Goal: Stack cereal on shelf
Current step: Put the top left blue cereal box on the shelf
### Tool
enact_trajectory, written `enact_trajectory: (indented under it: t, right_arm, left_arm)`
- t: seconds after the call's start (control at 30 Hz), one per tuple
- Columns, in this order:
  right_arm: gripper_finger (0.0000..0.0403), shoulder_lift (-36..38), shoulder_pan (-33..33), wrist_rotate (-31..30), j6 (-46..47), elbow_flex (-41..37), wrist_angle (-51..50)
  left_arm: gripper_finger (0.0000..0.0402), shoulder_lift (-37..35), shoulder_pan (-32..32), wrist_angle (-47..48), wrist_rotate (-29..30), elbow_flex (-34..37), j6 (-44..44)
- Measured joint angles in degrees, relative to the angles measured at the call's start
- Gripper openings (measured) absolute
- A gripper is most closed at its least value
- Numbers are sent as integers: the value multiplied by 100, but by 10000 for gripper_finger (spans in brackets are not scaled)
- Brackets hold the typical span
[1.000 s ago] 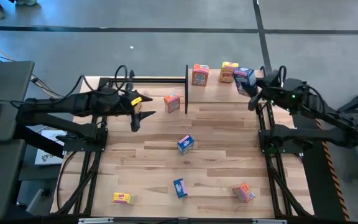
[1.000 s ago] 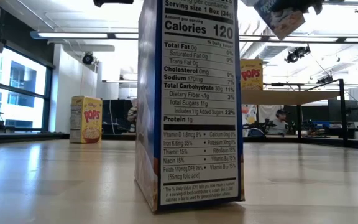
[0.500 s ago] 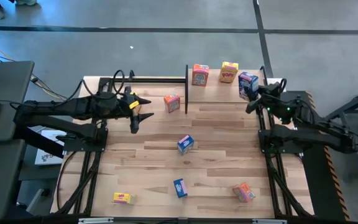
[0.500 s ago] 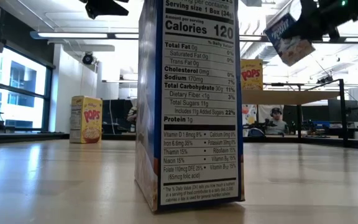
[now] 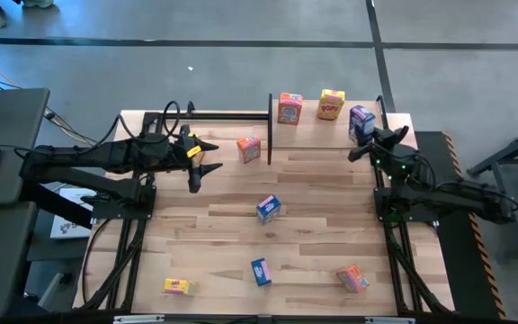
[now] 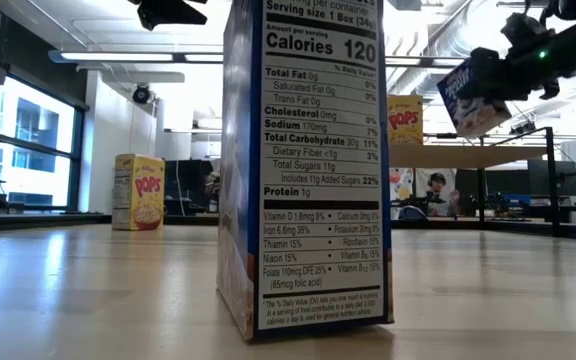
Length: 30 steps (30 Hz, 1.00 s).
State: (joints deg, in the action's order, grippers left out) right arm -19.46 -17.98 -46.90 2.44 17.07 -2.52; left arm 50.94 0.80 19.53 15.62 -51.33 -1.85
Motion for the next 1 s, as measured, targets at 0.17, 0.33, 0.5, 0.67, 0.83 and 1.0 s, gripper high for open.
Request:
enact_trajectory:
  t: [0.17,0.33,0.5,0.67,0.83,1.0]
  right_arm:
    - [165,-2,0,-289,-271,-452,755]
    - [165,0,-1,-385,-586,-718,1345]
    - [165,0,-4,-382,-634,-770,1265]
    - [165,0,-4,-379,-636,-770,1256]
    - [165,0,-4,-366,-728,-770,1245]
    - [165,0,-4,-365,-738,-770,1241]
  left_arm:
    - [243,0,0,2,0,0,2]
    - [243,0,0,2,0,0,-2]
    - [243,0,0,3,1,0,-2]
    - [243,0,0,2,0,0,-3]
    - [243,0,0,2,2,0,-4]
    - [243,0,0,2,0,-2,-6]
